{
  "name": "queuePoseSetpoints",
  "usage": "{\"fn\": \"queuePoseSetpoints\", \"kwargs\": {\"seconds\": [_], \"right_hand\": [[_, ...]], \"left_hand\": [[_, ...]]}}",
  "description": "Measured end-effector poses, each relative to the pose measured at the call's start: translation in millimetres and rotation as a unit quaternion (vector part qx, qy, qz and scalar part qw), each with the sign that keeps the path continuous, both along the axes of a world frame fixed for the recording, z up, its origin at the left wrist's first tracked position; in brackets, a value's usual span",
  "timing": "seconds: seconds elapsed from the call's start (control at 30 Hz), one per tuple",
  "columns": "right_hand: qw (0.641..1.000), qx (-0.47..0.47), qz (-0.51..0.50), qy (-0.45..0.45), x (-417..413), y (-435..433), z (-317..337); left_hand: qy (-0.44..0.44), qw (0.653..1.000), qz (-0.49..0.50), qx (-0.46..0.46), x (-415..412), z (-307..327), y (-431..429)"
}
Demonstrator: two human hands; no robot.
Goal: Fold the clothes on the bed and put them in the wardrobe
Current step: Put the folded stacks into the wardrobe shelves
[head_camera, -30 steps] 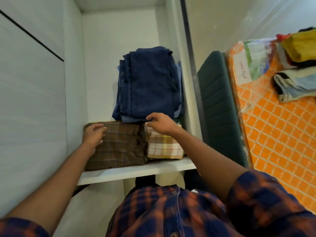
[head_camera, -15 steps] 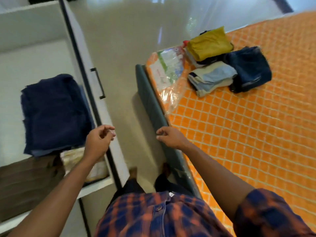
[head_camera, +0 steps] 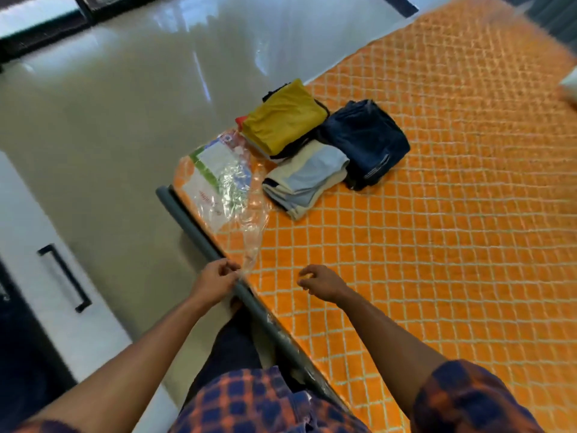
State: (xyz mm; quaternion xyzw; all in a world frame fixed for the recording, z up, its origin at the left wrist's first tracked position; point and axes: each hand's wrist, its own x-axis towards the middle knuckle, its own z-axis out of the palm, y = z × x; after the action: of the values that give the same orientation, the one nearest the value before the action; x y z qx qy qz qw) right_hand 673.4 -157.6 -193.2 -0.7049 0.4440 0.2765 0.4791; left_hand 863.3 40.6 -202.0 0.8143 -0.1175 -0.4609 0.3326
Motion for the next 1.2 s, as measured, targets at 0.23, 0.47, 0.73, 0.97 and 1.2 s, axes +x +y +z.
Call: {"fn": "queuePoseSetpoints", "kwargs": {"seconds": [0.23,0.47,0.73,0.97,1.2], "right_hand": [[0.932,0.046,-0.360,-0.014,117,-119,-40],[0.814,0.071,-0.572,-0.073,191,-206,-121],[0.726,-0.017,-0.669,-0.158,183,-183,-183],[0.586,0.100,-0.787,-0.165,130,-37,-177],[0.533,-0.029,-0.825,-0.186,73,-91,-171]], "left_hand": [[-0.114,0.948,-0.259,0.143,104,-71,-119],[-0.131,0.881,-0.398,0.219,162,-151,-180],[-0.113,0.868,-0.418,0.244,164,-172,-191],[-0.126,0.878,-0.396,0.237,161,-168,-189],[-0.204,0.872,-0.400,0.197,157,-170,-169]]}}
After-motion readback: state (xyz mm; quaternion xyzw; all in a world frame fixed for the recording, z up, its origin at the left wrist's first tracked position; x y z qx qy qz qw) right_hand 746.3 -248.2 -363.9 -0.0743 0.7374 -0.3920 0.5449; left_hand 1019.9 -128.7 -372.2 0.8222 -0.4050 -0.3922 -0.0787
